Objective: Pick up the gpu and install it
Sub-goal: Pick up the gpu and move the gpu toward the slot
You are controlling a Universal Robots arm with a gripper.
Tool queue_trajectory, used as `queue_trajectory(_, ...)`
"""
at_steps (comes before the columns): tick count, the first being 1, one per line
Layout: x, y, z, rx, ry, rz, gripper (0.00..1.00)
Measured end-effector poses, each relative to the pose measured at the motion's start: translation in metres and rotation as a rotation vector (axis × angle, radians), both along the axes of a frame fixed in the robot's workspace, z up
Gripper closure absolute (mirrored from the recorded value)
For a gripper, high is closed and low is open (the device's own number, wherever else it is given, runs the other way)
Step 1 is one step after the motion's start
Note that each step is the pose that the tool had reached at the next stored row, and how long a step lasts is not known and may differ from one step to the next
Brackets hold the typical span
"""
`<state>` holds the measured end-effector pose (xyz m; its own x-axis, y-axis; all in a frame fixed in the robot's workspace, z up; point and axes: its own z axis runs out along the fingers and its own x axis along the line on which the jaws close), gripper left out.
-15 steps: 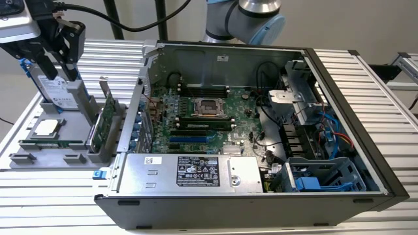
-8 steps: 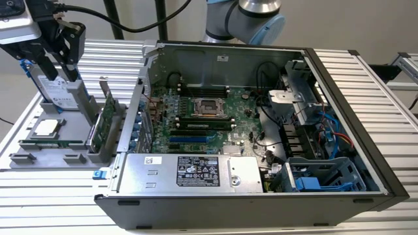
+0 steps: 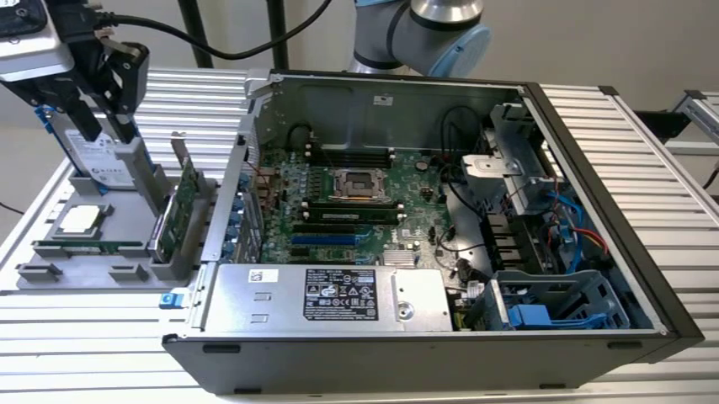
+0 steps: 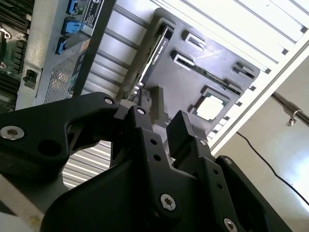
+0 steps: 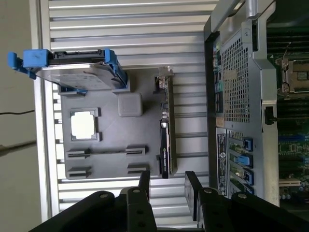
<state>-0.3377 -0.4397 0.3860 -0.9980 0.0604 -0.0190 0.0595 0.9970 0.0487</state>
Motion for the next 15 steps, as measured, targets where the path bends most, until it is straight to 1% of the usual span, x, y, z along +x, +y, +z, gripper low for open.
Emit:
queue_trajectory(9, 0.0006, 0.0000, -0.0046, 0.0001, 0.0000, 0.000, 0.00)
queue_trajectory(15, 0.0006, 0.0000, -0.0092, 0.0000, 0.0000, 0.000, 0.00)
